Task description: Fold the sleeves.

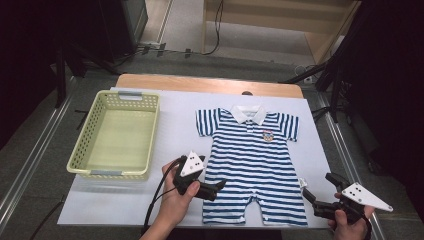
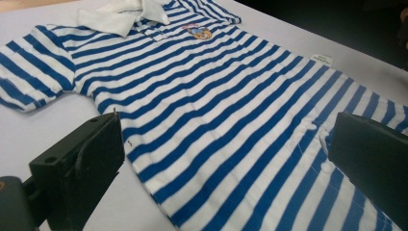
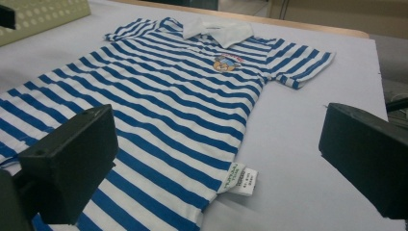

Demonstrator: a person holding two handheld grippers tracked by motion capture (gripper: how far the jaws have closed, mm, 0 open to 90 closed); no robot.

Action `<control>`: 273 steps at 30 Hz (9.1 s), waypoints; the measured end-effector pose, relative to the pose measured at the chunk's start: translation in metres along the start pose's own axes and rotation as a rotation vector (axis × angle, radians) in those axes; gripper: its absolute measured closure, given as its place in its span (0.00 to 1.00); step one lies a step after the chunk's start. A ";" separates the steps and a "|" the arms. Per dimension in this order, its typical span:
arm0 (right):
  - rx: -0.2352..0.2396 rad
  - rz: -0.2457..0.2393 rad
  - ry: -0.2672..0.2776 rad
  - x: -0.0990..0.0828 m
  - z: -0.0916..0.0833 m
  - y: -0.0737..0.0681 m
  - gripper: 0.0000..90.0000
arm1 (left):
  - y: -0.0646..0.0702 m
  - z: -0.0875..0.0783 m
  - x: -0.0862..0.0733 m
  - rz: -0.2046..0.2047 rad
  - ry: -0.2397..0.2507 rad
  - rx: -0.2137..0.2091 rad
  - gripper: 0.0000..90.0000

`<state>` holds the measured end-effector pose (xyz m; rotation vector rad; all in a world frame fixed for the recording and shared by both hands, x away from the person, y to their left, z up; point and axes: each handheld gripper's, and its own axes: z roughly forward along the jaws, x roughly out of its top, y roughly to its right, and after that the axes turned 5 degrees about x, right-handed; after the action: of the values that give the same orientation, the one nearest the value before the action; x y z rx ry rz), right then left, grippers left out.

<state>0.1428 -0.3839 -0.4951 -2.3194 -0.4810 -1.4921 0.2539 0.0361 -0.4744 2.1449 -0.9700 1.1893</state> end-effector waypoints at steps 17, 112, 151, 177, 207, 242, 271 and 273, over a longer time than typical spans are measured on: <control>0.014 -0.011 0.000 -0.002 -0.003 0.000 0.00 | -0.048 0.043 0.050 -0.072 -0.041 0.095 0.03; 0.022 0.004 -0.029 -0.009 0.001 0.005 0.00 | -0.048 0.152 0.071 0.034 -0.142 0.203 0.99; 0.108 -0.044 -0.040 -0.002 0.016 -0.029 0.00 | -0.102 0.163 0.091 -0.200 -0.206 0.137 0.33; 0.325 -0.124 -0.128 0.010 0.068 -0.132 0.39 | -0.111 0.183 0.080 -0.218 -0.287 0.211 0.60; 0.415 -0.251 -0.295 -0.005 0.131 -0.229 0.91 | -0.113 0.178 0.081 -0.183 -0.274 0.227 0.98; 0.474 -0.175 -0.148 0.033 0.132 -0.233 0.24 | -0.111 0.129 0.059 -0.130 -0.193 0.196 0.68; 0.144 -0.043 -0.094 0.079 0.111 -0.079 0.18 | -0.094 0.117 0.052 -0.120 -0.147 0.154 0.60; 0.133 -0.037 -0.089 0.083 0.115 -0.070 0.15 | -0.092 0.109 0.051 -0.127 -0.117 0.141 0.52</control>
<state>0.2351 -0.2617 -0.4571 -2.2911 -0.6301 -1.3337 0.3996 -0.0011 -0.4914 2.3719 -0.8046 1.1104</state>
